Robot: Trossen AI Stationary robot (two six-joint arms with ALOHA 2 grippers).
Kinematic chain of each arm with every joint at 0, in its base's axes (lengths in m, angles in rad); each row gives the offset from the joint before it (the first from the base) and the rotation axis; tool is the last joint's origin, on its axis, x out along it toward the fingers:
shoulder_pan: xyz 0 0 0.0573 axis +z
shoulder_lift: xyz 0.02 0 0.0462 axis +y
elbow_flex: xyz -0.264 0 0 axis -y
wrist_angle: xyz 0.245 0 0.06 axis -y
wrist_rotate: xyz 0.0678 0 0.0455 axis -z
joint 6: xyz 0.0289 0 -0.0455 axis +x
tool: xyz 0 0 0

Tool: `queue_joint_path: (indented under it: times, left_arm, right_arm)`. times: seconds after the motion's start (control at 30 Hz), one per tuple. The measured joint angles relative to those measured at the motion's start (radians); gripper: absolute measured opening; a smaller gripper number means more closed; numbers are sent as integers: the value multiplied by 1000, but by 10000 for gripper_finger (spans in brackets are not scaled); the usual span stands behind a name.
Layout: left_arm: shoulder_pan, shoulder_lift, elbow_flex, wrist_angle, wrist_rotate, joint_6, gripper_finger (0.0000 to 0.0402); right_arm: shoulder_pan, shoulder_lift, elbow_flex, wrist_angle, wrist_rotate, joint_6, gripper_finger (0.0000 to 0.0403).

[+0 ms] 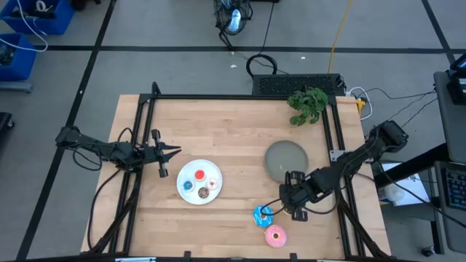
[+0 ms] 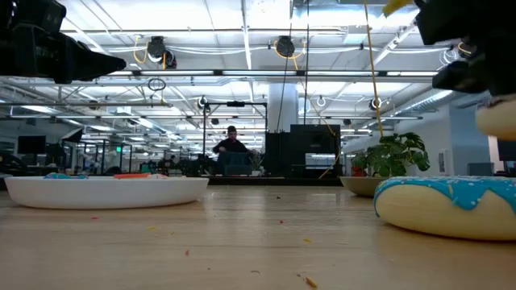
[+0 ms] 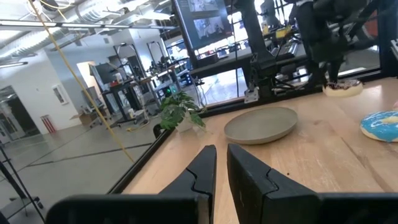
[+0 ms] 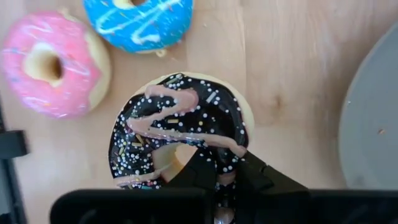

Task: Pick & Place donuts
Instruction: Put the big black donut on the gray plate

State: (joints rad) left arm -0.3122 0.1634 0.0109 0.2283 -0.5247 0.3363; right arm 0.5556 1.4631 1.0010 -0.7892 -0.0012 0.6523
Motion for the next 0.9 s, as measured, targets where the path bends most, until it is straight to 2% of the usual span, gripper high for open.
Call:
queue_joint_path:
  times: [0.5,0.9]
  left_arm:
    - [0,0,0,0,0,0,47]
    - [0,0,0,-16,0,0,47]
  right_arm:
    - [0,0,374,-330,3,-12,13]
    - [0,1,406,-348,5,-36,13]
